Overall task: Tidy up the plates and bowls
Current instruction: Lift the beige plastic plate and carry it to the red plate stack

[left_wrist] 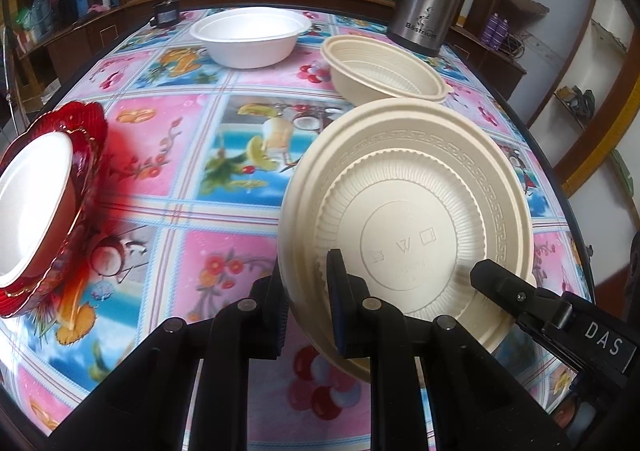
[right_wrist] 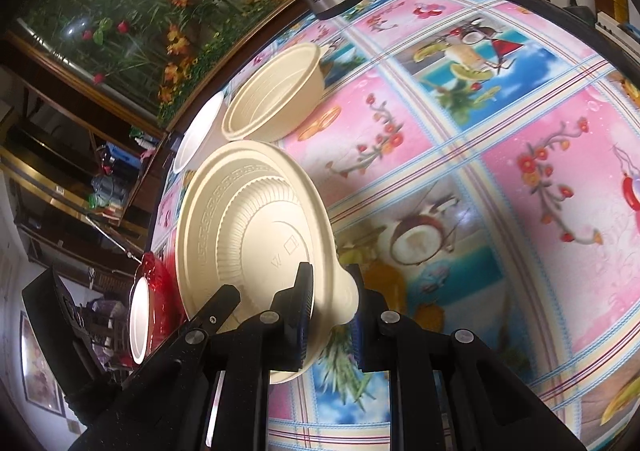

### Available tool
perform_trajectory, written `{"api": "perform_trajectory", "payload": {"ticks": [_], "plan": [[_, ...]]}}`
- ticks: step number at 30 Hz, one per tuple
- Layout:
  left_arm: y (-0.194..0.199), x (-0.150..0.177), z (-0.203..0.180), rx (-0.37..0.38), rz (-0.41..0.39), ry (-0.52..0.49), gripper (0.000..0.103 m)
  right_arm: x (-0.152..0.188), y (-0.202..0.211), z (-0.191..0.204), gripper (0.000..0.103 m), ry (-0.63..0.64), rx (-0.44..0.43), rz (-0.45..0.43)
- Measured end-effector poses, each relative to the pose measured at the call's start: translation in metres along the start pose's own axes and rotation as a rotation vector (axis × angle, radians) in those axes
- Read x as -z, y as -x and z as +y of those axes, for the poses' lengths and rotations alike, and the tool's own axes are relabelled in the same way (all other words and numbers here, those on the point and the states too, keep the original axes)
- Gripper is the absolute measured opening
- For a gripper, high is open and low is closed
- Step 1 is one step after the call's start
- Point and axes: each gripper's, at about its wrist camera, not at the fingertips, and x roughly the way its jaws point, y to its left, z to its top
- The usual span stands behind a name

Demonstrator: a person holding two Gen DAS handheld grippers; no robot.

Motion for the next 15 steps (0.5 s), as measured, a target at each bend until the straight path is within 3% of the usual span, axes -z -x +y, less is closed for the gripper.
{"api": "perform_trajectory", "payload": {"ticks": [15], "plan": [[0.015, 0.008, 0.031, -0.03, -0.023, 0.034, 0.016, 0.014, -0.011, 0.026, 0.017, 0.055, -0.035, 0.029]]}}
